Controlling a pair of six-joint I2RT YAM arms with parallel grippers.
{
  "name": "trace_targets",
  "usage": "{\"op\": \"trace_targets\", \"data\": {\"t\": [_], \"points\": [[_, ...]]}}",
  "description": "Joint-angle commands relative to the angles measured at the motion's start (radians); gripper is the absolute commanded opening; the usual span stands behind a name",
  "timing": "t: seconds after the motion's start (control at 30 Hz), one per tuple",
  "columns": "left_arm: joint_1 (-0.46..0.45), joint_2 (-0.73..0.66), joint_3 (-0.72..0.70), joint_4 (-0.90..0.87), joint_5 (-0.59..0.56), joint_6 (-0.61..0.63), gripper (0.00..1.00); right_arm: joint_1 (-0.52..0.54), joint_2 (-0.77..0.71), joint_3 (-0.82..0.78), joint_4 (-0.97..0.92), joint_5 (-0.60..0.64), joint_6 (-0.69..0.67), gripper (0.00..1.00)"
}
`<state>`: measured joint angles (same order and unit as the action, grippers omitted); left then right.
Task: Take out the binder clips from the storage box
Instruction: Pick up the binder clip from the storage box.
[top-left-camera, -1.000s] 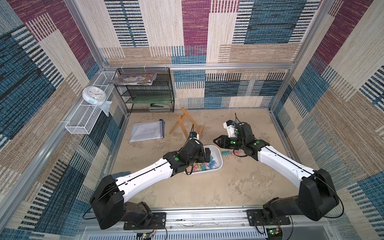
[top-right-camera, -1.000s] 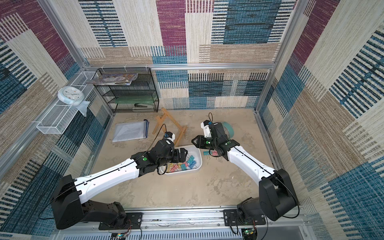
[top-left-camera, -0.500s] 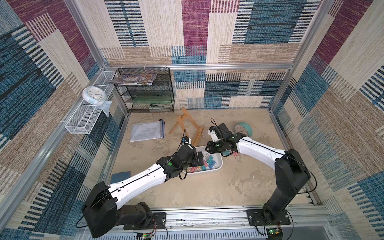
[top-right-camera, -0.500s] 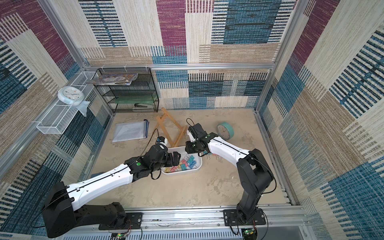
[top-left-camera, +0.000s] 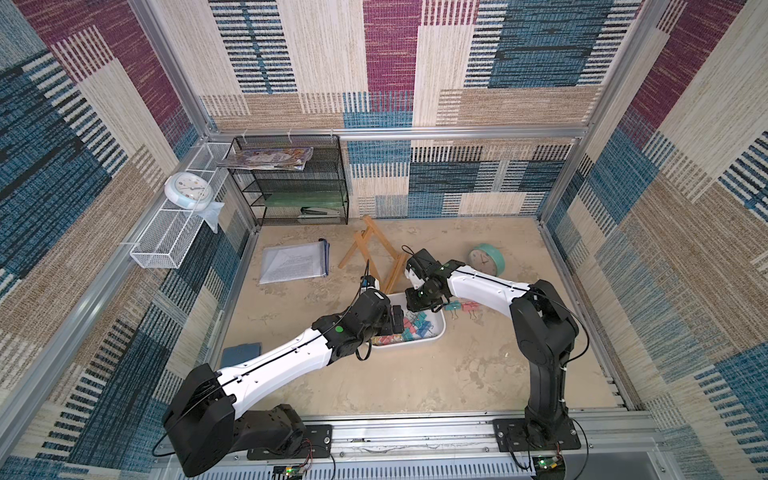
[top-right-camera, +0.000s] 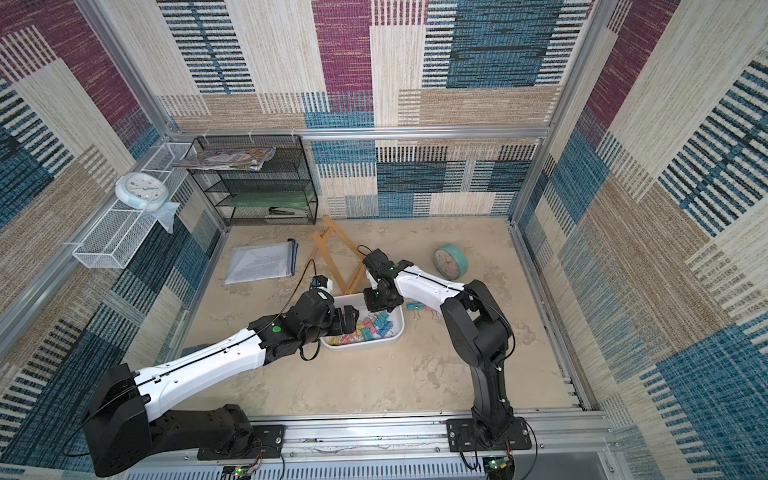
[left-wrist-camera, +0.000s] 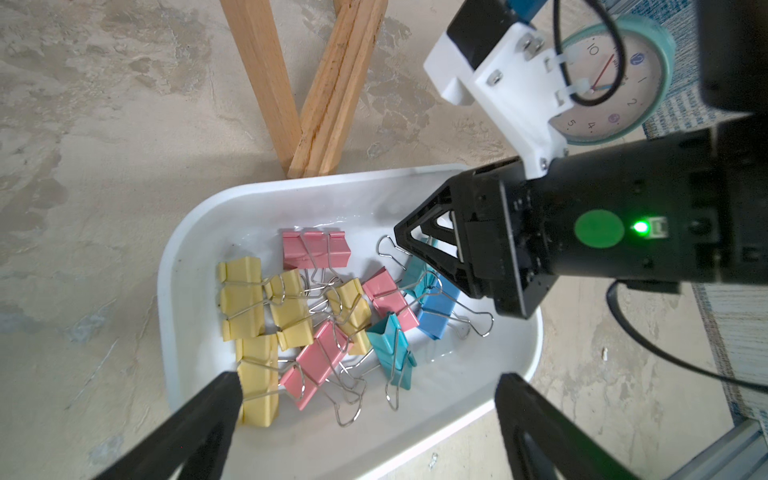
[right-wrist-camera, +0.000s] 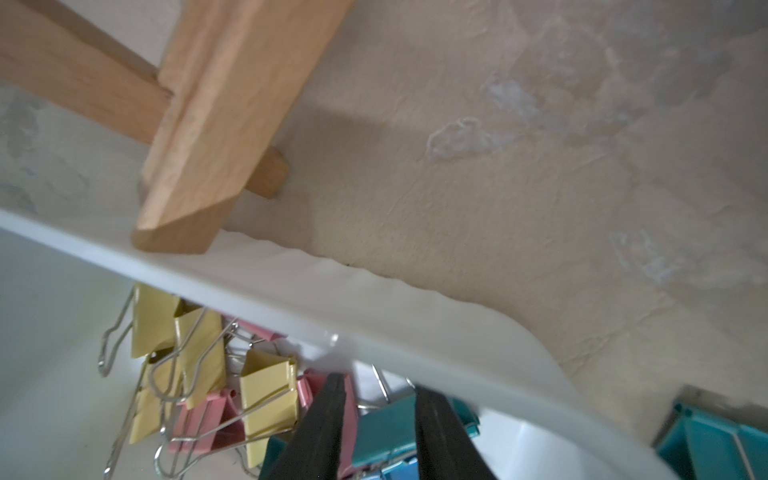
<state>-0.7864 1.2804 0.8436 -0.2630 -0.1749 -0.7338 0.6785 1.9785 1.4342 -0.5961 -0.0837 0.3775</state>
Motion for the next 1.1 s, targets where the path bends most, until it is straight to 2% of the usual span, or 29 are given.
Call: {"op": "trace_targets", "data": {"t": [0.0, 0.47, 0.8, 1.07], "points": [[0.004, -0.008, 0.002, 0.011, -0.001, 0.000, 1.00, 0.009, 0.000, 0.006, -0.063, 0.044, -0.021, 0.33], [0.007, 0.000, 0.025, 0.005, 0.013, 0.011, 0.99, 0.024, -0.019, 0.019, -0.132, 0.132, -0.076, 0.33], [0.007, -0.003, 0.020, 0.005, 0.022, -0.004, 0.99, 0.027, 0.001, 0.057, -0.150, 0.142, -0.096, 0.14], [0.007, 0.011, 0.033, 0.007, 0.024, -0.002, 0.99, 0.027, -0.049, 0.068, -0.148, 0.147, -0.078, 0.10]]}}
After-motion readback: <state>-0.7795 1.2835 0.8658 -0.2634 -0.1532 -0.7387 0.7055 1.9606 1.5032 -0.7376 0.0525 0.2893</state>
